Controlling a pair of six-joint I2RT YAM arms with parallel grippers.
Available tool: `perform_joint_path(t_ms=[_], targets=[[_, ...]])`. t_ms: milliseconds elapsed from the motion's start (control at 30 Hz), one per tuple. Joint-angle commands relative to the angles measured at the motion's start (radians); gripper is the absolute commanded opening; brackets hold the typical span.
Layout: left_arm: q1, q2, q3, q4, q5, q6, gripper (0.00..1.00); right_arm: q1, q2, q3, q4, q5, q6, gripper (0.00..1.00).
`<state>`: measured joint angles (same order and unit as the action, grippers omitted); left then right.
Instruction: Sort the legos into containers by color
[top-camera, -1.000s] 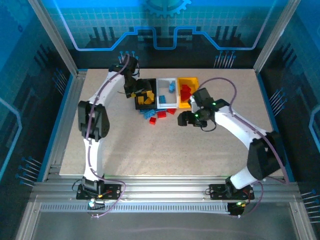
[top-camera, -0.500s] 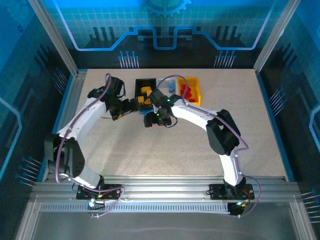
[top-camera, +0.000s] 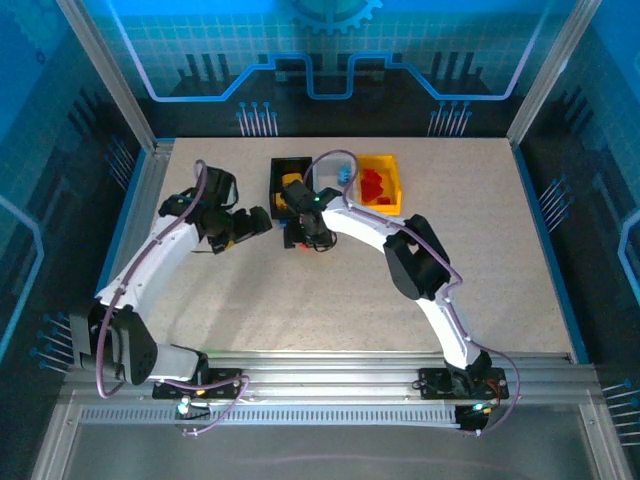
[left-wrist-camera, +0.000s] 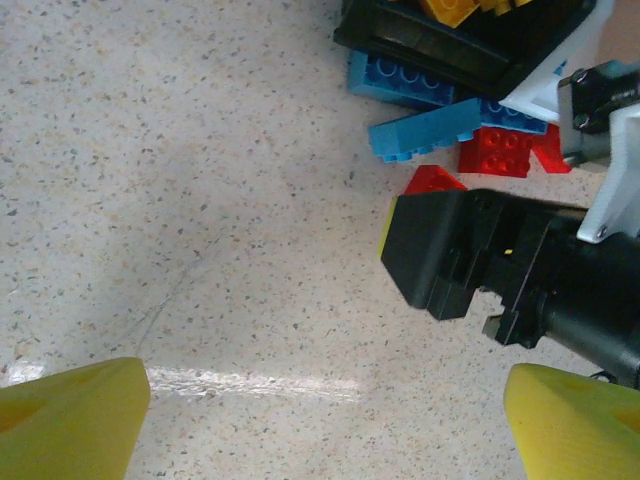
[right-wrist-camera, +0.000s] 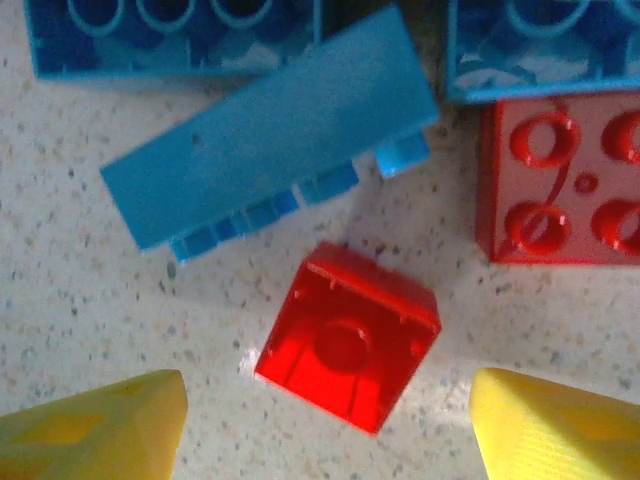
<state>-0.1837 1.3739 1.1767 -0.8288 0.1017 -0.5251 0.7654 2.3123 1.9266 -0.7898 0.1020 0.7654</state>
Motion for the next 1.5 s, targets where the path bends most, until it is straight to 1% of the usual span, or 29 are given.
perform_joint_path(t_ms=[0,133,333,533,667,733,867,933,1167,1233,1300,1367,1467], targets=[[0.025,-0.033,-0.022,-0.008,0.007,-0.006,0.93,0.012,0.065,0.08,-0.064,0.069,0.029,0.75],[0.052,-0.046,-0.033,-0.013,0.02,0.0,0.94,0.008,0.122,0.16,-0.114,0.092,0.033,0.72],[0.079,-0.055,-0.034,-0.016,0.036,0.013,0.95,0.006,0.155,0.204,-0.133,0.134,0.037,0.65],[0.089,-0.053,-0.034,-0.018,0.05,0.018,0.96,0.005,0.169,0.222,-0.138,0.139,0.037,0.53],[0.09,-0.052,-0.038,-0.008,0.058,0.013,0.97,0.005,0.145,0.197,-0.135,0.141,0.031,0.44],[0.09,-0.053,-0.043,0.001,0.065,0.005,0.98,0.005,0.115,0.161,-0.116,0.141,0.021,0.38],[0.09,-0.053,-0.06,0.026,0.078,-0.008,0.98,0.006,0.052,0.094,-0.09,0.131,0.001,0.31],[0.091,-0.052,-0.073,0.038,0.082,-0.016,0.99,0.006,0.006,0.048,-0.074,0.122,-0.007,0.29],[0.08,-0.022,-0.11,0.104,0.126,-0.038,0.99,-0.02,-0.272,-0.17,-0.026,0.099,-0.039,0.28],[0.063,-0.004,-0.106,0.11,0.132,-0.038,0.99,-0.051,-0.349,-0.229,-0.02,0.092,-0.041,0.28],[0.034,0.022,-0.093,0.111,0.132,-0.032,0.99,-0.102,-0.418,-0.286,-0.018,0.084,-0.042,0.28],[0.0,0.049,-0.078,0.11,0.131,-0.03,0.99,-0.161,-0.462,-0.324,-0.007,0.074,-0.054,0.28],[-0.053,0.097,-0.059,0.117,0.137,-0.033,0.99,-0.261,-0.476,-0.344,0.015,0.048,-0.079,0.27]])
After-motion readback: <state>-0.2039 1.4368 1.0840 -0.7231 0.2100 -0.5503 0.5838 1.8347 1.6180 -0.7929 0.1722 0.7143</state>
